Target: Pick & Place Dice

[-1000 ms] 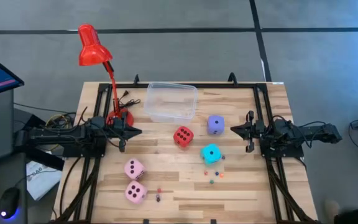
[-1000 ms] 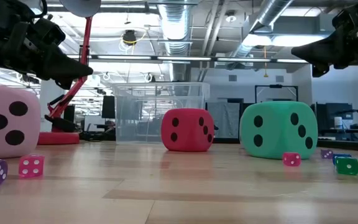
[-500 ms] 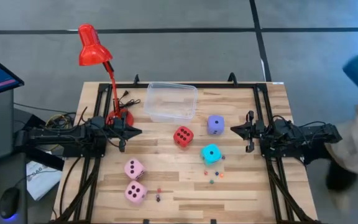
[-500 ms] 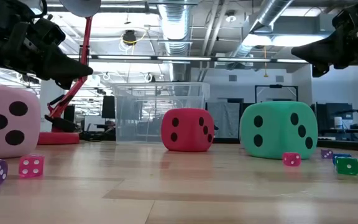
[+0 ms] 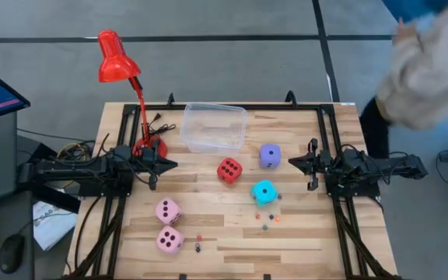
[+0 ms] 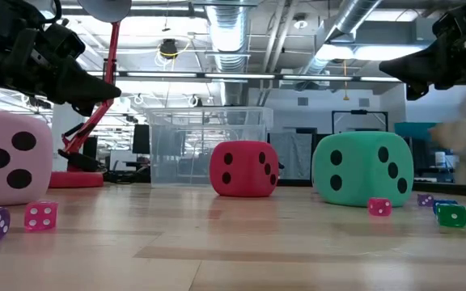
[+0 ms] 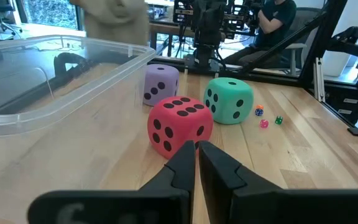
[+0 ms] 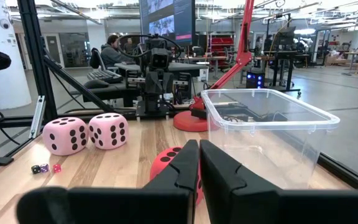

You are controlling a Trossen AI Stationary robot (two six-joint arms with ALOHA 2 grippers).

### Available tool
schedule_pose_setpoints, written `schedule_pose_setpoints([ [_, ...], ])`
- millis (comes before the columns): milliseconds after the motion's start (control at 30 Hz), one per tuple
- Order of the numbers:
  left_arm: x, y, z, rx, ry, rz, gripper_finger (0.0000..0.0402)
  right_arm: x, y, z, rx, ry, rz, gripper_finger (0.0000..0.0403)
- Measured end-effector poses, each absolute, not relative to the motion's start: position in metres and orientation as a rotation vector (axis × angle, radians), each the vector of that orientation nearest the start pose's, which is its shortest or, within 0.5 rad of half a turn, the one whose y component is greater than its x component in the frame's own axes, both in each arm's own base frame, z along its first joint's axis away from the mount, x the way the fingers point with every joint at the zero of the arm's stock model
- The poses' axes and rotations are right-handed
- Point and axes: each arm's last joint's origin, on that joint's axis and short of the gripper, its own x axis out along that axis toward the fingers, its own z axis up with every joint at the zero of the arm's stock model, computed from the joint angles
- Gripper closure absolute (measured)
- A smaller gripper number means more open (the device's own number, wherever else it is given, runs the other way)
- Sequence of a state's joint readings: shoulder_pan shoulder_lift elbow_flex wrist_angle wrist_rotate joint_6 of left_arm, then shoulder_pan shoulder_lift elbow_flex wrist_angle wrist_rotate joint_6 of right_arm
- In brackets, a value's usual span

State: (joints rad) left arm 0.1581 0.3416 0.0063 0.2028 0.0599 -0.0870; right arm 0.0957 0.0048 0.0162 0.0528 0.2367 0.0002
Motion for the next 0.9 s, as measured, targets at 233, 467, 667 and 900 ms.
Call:
schedule_pose_setpoints([
  [233,0.1169,0.0169,0.1553,-0.101,0.127,0.104,0.039,0.0962,0.0024,0.1737,0.011,-0.063,-0.141,0.039],
  [467,0.1169,0.0169,0.1553,-0.101,0.127,0.104,0.039,0.0962,0.0024,0.1736,0.011,-0.063,-0.141,0.039],
  [667,0.117,0.0169,0.1553,-0.101,0.127,0.104,0.039,0.0962,0.0024,0.1736,0.01,-0.063,-0.141,0.039],
  [900,0.117,0.0169,0.1553,-0.101,0.127,0.104,0.039,0.0962,0.0024,0.1737,0.011,-0.064,-0.141,0.039],
])
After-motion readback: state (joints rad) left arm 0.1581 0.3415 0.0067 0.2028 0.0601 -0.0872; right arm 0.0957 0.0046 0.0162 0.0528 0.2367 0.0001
